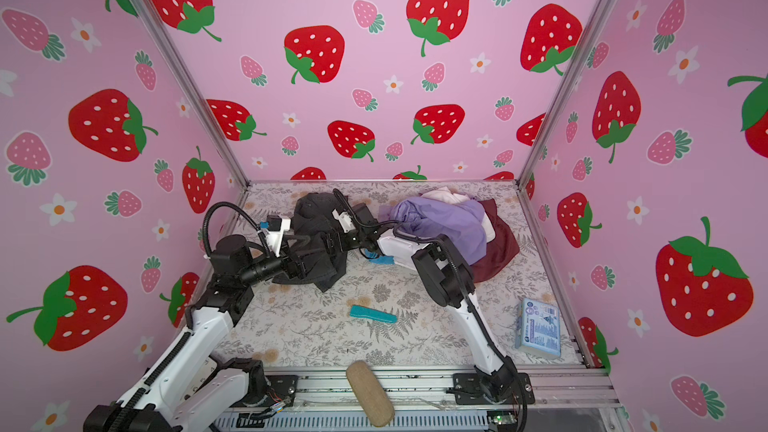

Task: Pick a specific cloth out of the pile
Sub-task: 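Lower the jeans onto the open table and release both grippers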

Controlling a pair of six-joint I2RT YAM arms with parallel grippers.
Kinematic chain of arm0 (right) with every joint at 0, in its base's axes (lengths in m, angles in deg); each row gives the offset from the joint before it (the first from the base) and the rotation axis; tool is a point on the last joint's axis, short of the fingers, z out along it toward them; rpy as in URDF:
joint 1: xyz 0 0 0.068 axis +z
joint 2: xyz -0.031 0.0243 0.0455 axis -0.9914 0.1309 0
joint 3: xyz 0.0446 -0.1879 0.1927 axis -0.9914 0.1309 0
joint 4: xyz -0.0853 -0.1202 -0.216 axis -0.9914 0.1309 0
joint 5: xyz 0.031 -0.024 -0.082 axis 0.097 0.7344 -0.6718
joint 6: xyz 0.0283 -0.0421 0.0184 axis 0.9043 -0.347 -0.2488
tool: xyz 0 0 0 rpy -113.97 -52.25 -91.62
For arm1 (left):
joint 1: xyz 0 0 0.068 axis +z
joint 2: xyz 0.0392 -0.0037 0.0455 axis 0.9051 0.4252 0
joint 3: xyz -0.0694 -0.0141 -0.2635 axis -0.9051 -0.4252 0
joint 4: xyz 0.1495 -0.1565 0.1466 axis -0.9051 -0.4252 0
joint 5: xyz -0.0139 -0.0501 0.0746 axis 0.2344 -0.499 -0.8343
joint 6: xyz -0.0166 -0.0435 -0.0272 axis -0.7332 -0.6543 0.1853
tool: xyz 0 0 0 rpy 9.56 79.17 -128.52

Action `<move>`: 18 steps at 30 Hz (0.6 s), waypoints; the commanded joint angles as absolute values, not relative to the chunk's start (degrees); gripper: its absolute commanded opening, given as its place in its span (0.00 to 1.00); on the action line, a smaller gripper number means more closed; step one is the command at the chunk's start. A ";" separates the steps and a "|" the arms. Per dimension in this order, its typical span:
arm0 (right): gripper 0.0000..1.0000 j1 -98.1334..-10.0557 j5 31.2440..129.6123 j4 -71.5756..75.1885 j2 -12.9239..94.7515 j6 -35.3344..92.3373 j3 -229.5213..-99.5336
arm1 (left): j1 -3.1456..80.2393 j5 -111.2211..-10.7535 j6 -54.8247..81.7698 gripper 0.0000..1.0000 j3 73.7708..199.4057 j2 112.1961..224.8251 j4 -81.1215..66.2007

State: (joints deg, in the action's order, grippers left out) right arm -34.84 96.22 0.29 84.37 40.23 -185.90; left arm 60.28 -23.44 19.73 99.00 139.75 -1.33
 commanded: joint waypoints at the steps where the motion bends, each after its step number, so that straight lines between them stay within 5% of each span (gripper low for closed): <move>1: 1.00 -35.06 92.99 1.33 78.52 38.83 -183.57 | 60.02 -23.33 19.76 0.99 100.25 138.37 -1.69; 8: 1.00 -35.57 77.42 20.82 68.80 34.81 -182.55 | 60.00 -24.77 20.13 0.99 101.55 136.15 -4.68; 14: 0.99 -39.91 65.99 20.48 45.36 32.82 -164.11 | 59.90 -31.52 21.63 0.99 103.93 134.29 -11.39; 18: 1.00 -42.59 50.16 15.55 28.90 28.01 -153.46 | 59.79 -43.81 21.40 0.99 103.69 133.66 -12.98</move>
